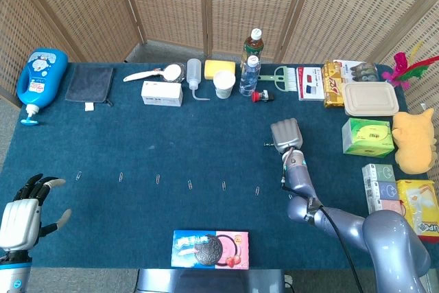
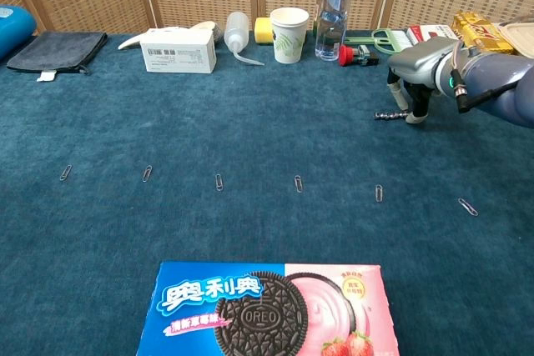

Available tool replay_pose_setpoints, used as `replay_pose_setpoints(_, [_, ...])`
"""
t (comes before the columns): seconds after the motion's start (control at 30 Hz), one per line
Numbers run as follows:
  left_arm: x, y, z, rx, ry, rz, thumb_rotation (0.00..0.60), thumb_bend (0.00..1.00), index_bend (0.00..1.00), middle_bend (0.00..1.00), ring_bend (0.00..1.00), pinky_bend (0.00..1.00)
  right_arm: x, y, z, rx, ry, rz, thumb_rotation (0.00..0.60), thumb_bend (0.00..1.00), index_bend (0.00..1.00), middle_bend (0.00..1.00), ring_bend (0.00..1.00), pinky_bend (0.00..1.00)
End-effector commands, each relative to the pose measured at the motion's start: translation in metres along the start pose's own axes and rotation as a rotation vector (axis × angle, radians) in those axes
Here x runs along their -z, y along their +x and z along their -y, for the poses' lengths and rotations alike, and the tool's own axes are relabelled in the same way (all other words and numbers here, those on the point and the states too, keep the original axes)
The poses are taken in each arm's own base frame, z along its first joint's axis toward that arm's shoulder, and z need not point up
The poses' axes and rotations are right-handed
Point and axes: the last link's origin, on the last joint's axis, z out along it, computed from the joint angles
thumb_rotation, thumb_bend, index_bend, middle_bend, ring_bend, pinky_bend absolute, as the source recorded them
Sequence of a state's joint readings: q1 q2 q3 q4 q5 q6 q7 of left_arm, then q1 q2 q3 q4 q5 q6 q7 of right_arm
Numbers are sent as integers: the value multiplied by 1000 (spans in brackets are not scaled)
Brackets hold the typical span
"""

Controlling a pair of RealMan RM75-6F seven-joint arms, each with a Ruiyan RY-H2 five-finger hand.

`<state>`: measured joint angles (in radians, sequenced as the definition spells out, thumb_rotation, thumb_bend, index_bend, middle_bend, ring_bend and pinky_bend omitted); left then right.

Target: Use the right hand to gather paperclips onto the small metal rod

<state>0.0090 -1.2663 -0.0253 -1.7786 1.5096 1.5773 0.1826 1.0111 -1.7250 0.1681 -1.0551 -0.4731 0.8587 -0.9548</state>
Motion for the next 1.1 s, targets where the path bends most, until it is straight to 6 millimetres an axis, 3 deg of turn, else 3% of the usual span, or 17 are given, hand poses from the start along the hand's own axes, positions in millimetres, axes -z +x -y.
replay_pose_setpoints(0.03, [0,0,1,0,2,0,600,387,283,258,127,223,-1,2,2,-4,-5,7,600,307,530,707,770,517])
replay_pose_setpoints(1.1, [1,1,3,-3,8,-5,600,388,280,252,117,221,-6,2,8,28,-44,52,600,322,539,708,770,518])
